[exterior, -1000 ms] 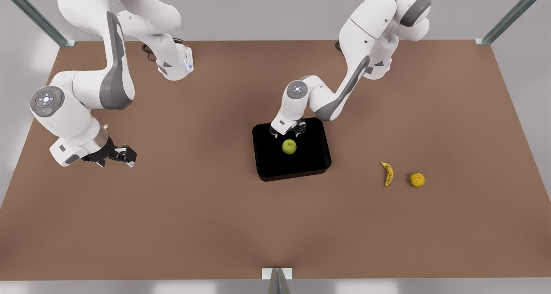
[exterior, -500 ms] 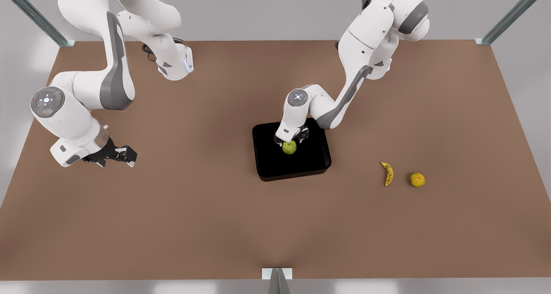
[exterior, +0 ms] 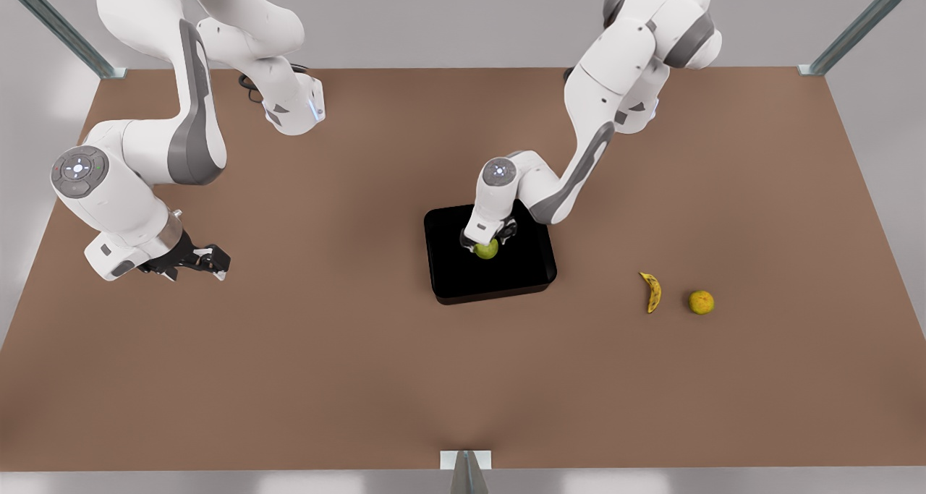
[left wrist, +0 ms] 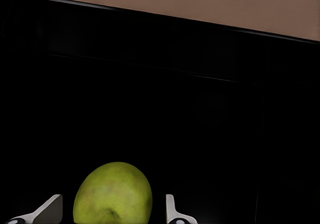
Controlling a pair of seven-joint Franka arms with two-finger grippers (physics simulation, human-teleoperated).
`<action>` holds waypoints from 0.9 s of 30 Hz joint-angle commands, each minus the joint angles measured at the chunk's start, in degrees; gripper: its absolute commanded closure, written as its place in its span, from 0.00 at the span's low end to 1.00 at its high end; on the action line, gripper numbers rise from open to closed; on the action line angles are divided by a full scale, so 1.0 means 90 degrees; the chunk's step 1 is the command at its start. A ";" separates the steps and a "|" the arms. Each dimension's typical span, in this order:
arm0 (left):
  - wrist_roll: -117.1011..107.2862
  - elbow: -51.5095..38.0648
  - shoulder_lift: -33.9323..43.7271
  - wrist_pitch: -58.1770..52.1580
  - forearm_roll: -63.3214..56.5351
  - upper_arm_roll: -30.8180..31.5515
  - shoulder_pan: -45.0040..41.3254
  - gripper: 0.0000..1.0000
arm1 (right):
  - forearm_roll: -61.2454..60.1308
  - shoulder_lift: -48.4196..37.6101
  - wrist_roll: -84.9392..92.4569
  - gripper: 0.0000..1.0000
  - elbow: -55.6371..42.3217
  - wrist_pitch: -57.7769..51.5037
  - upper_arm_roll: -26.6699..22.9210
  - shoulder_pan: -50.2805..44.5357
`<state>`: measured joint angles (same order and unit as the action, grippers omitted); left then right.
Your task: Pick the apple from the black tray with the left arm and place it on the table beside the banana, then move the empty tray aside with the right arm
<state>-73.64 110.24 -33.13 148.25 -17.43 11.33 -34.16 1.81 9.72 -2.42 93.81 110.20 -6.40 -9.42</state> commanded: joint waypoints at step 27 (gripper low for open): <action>-0.0499 -0.0022 0.0028 -0.0192 -0.0212 -0.0048 0.0036 0.27 | -0.0016 -0.0006 0.0034 0.00 -0.0003 -0.0009 -0.0002 0.0002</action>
<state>-77.25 110.10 -33.05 148.34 -19.36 10.95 -33.85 1.74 9.72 -2.27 93.81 110.20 -6.40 -9.40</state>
